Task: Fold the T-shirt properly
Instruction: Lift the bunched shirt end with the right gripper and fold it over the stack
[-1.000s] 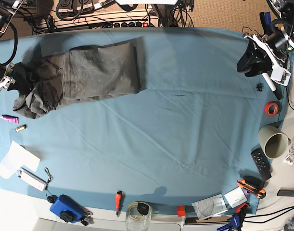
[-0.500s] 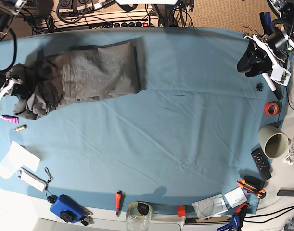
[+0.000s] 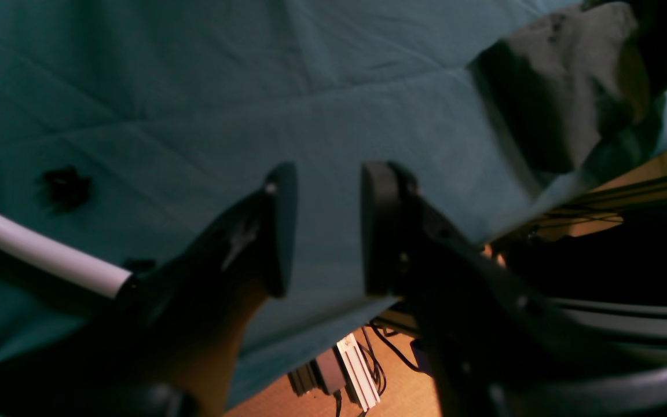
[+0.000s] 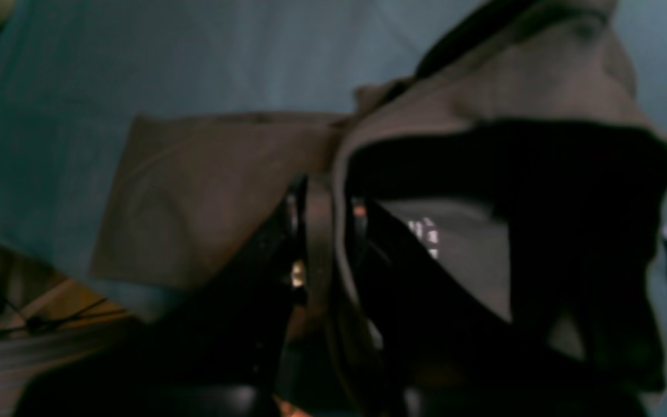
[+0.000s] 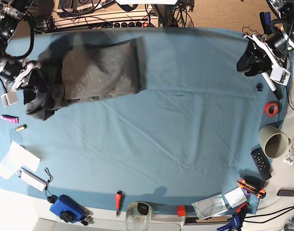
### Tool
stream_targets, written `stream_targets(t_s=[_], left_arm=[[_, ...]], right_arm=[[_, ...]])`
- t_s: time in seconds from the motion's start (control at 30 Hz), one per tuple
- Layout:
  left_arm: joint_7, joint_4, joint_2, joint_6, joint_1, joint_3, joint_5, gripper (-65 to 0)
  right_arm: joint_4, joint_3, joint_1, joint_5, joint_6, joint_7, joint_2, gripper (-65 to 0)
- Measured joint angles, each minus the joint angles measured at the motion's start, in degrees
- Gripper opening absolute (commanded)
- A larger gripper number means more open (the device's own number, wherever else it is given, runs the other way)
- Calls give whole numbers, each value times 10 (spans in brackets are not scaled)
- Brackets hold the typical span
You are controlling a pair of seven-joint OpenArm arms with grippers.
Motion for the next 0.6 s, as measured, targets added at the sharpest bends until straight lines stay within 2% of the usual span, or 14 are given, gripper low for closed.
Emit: stream_targets(t_s=[0.23, 0.37, 0.5, 0.6], left_arm=[[0, 0, 0, 0, 0, -15, 0, -471], [0, 0, 0, 0, 0, -62, 0, -471], [0, 0, 0, 0, 0, -133, -29, -471], [0, 0, 0, 0, 0, -187, -48, -471]], right_arm=[[96, 0, -38, 29, 8, 0, -7, -650], [96, -5, -40, 38, 8, 0, -44, -650], [96, -73, -39, 38, 8, 0, -54, -650], [96, -143, -40, -4, 8, 0, -56, -650]])
